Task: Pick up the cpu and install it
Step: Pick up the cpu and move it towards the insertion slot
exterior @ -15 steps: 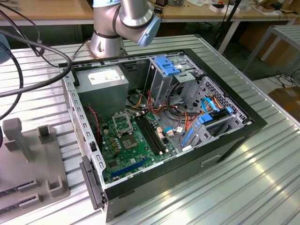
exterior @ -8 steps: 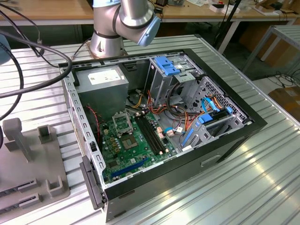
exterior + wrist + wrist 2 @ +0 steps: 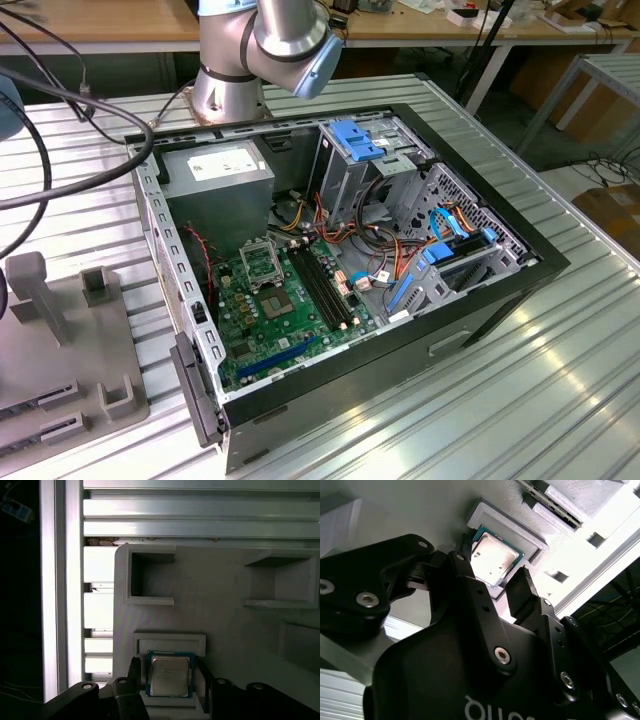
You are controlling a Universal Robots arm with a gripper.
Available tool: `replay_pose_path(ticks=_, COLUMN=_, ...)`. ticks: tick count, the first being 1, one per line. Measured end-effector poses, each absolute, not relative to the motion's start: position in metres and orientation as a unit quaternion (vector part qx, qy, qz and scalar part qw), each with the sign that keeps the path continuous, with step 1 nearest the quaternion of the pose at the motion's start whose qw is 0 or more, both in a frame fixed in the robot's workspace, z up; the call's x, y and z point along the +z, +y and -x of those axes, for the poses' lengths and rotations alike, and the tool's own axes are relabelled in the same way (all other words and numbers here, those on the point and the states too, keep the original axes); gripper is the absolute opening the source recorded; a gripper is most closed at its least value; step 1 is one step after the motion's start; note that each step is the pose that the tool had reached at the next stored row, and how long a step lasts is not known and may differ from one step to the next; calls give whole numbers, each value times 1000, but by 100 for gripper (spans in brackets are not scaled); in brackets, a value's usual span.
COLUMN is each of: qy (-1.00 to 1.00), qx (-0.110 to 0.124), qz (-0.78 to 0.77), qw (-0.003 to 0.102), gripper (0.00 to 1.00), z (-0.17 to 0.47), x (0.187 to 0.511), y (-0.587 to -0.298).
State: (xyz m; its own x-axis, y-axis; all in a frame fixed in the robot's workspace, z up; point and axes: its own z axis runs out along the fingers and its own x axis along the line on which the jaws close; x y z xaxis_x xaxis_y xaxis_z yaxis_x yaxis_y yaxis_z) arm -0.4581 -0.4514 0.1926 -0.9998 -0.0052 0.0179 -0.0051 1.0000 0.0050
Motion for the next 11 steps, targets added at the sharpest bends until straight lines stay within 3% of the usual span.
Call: replay_pose_path(ticks=11, qy=-1000, qx=-3, qz=-3, qw=9, gripper=54, z=458, x=193, y=-451)
